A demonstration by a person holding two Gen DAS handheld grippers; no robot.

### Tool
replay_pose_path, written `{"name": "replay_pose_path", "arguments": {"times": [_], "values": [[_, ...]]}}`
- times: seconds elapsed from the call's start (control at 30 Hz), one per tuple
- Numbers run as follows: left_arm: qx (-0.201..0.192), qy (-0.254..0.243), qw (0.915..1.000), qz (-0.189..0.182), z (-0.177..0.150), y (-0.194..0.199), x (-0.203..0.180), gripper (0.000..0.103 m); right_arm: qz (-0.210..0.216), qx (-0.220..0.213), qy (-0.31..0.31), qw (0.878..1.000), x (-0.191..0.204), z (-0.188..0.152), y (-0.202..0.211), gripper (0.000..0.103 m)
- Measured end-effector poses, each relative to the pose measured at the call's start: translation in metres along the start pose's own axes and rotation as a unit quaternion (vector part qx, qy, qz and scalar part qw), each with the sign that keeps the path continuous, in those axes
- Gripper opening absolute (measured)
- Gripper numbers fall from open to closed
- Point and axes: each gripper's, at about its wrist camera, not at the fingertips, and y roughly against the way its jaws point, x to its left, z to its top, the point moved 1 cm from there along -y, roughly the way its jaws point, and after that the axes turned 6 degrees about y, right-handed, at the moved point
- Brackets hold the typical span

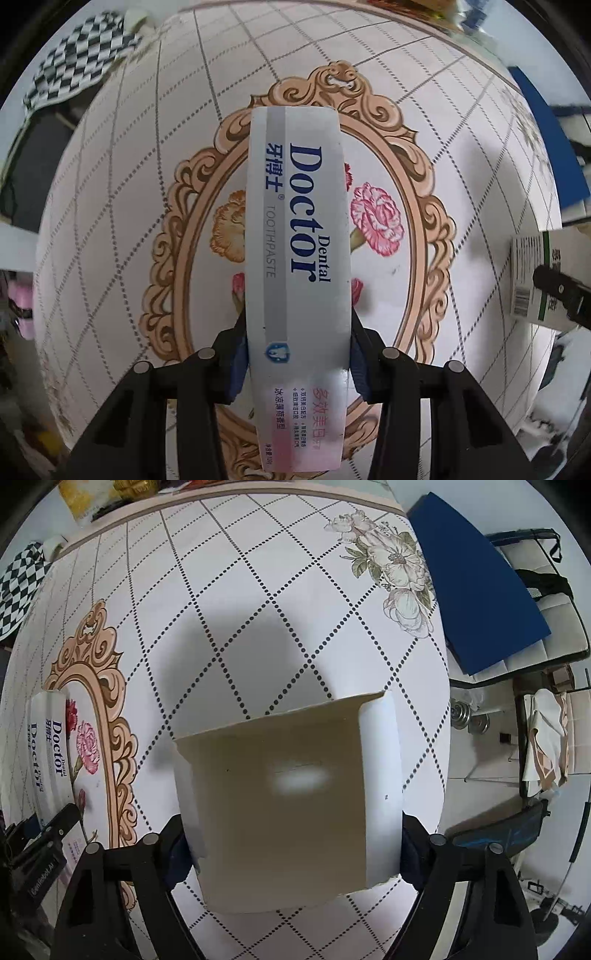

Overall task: Collect trash
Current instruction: 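Grasp the Doctor toothpaste box with the left gripper while the right grasps the green-white medicine box, then carry the toothpaste box and medicine box to the bin and release both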

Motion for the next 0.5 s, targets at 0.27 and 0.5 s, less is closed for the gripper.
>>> {"name": "replay_pose_path", "arguments": {"times": [0.27,0.5], "values": [[-0.074,-0.049,0.9960,0.006,-0.056,0.082,-0.005,0.042,0.023,-0.065,-0.019,0.997,0.016,-0.054,0.057,0.086],[-0.139,-0.092,0.9858,-0.020,-0.081,0.131,0.015,0.042,0.034,-0.133,-0.023,0.990,0.062,-0.155,0.137,0.086]]}}
